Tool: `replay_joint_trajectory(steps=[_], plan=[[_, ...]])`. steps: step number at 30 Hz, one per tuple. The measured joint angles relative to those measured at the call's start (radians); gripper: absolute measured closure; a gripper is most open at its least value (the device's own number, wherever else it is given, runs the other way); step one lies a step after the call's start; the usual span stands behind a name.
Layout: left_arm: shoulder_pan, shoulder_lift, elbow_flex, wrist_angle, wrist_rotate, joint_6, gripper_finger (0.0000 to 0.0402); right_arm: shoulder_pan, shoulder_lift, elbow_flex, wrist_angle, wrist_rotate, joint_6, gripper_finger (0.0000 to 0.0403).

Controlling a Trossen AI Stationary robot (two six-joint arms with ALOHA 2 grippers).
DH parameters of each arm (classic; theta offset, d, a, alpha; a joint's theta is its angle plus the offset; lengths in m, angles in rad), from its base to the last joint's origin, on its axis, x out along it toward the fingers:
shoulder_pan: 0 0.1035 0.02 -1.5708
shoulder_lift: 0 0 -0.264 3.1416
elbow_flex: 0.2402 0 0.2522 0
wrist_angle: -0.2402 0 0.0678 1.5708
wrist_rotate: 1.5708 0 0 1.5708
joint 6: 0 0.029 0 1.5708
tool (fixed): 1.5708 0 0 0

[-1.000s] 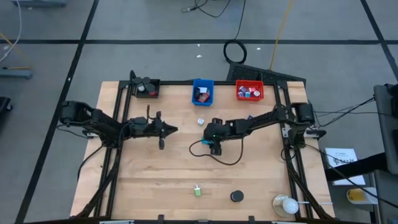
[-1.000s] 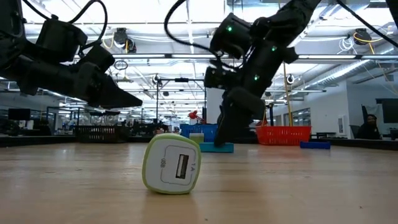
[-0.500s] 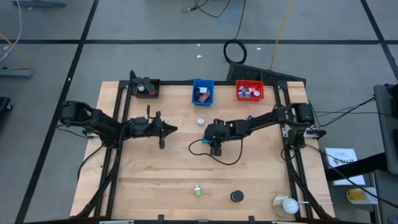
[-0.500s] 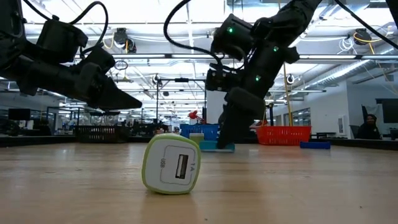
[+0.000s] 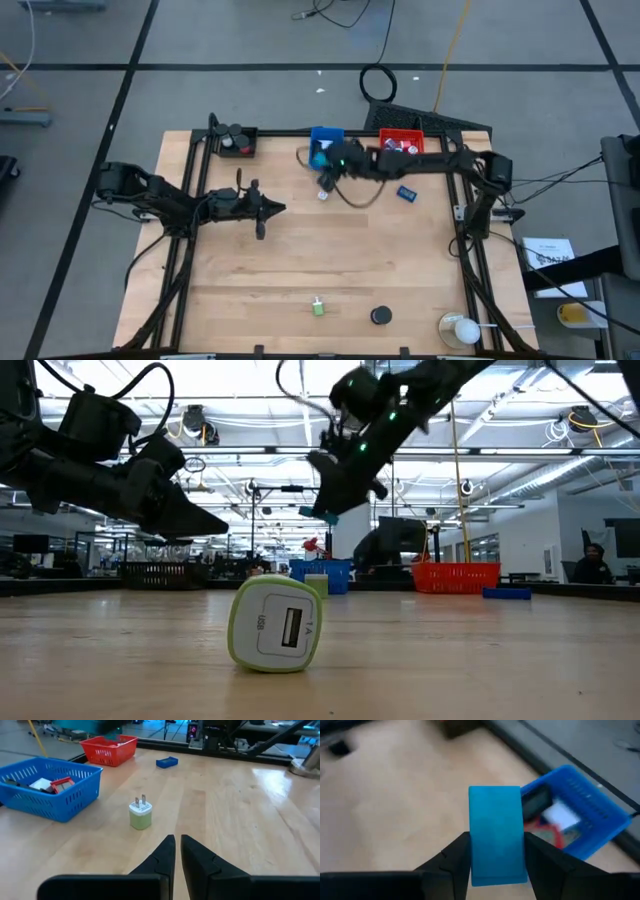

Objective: Pick & Place Office items
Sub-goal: Put the blue digital clock into the blue basket

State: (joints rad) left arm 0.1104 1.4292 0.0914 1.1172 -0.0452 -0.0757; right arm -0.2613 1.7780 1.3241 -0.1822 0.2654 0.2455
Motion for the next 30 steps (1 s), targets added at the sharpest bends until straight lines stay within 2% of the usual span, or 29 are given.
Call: replay_joint_trajectory(steps=[8,12,16,25,30], plan=[[0.001,0.0,0.0,0.0,0.0,-0.065,0.0364,-0.198,0.109,0.078,0.001,-0.011,0.021,0.025],[0.0,0.0,0.001,0.001,-0.001,-0.064,0.0364,-0.255,0.162,0.076,0.053,-0.083,0.047,0.0256],[0.0,0.0,0.001,0.001,-0.005,-0.064,0.0364,-0.277,0.206,0.079,0.112,-0.14,0.058,0.0255],[0.0,0.0,0.001,0.001,-0.007,-0.06,0.0364,-0.282,0.234,0.078,0.127,-0.14,0.027,0.0242],[0.0,0.0,0.001,0.001,-0.007,-0.058,0.0364,-0.28,0.234,0.078,0.126,-0.14,-0.001,0.0222]])
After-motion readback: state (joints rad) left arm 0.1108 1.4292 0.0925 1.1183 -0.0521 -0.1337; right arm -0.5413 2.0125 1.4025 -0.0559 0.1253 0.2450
